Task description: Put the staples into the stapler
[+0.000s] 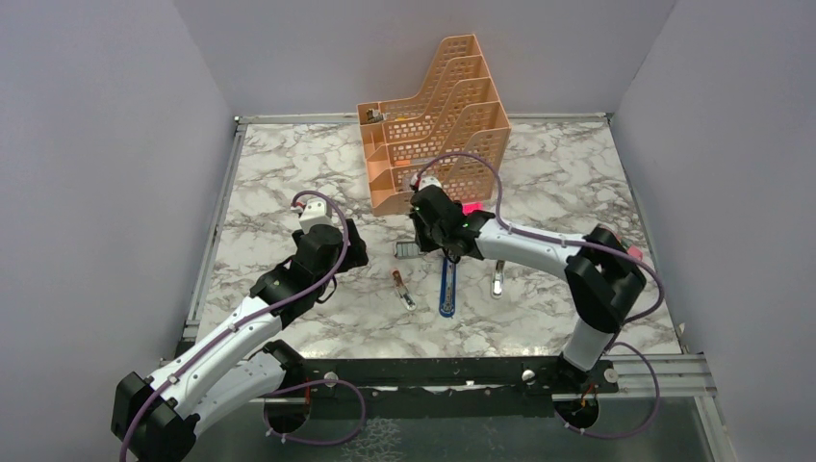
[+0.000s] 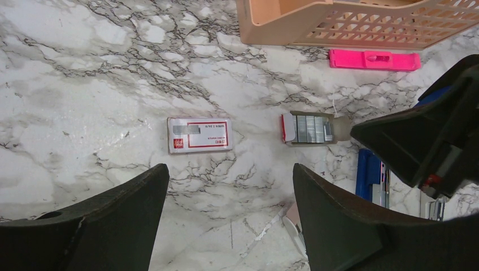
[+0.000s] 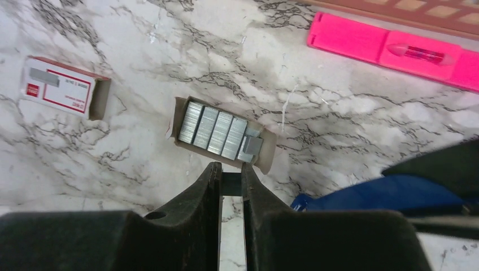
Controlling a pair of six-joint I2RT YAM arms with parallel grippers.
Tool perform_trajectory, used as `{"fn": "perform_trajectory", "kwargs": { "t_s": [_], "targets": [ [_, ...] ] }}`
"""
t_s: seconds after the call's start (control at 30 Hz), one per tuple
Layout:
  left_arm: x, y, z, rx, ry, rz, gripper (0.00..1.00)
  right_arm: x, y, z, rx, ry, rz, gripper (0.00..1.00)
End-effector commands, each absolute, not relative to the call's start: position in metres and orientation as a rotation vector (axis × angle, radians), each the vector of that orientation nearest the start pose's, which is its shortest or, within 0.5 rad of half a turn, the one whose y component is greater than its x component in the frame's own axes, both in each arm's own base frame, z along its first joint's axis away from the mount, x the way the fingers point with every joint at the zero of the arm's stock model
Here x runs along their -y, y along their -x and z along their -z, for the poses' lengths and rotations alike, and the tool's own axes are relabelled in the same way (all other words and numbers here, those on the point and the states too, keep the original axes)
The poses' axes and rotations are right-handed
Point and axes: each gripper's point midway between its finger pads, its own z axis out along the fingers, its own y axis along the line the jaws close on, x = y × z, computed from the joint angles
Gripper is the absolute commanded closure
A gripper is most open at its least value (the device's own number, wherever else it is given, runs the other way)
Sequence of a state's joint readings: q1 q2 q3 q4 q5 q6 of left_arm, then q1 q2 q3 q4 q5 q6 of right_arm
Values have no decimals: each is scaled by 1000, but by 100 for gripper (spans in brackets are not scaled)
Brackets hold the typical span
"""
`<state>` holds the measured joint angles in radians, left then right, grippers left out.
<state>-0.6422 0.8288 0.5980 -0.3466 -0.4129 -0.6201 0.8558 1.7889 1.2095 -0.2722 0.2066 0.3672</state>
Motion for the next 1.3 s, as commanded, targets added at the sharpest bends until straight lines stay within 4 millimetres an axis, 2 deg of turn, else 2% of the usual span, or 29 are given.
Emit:
{"fn": "perform_trajectory", "kwargs": {
  "t_s": [0.0,0.2,0.4,0.53,0.67,0.8,0.9,1.27],
  "targets": [
    [123,-254,-150,-2092,229,286,18,-311,-319,-104,-2272,307,-323,80],
    [123,-254,-151,-2087,231,293,18,-264,-307,-119,-2221,89,-251,80],
    [125,-254,-151,-2089,227,303,19,-207,-288,-125,-2165,-106,-142,80],
    [128,-255,-151,-2100,214,307,18,-174,-273,-122,-2147,-208,-69,79],
    [129,-254,-146,-2116,208,305,18,-151,-260,-113,-2165,-261,-11,78],
    [130,-255,-147,-2114,205,311,18,-134,-245,-98,-2214,-309,35,78],
    [131,-255,-148,-2113,204,311,18,-130,-237,-89,-2241,-319,26,77],
    [131,-255,-148,-2114,200,315,18,-127,-227,-60,-2313,-326,0,76]
  ]
}}
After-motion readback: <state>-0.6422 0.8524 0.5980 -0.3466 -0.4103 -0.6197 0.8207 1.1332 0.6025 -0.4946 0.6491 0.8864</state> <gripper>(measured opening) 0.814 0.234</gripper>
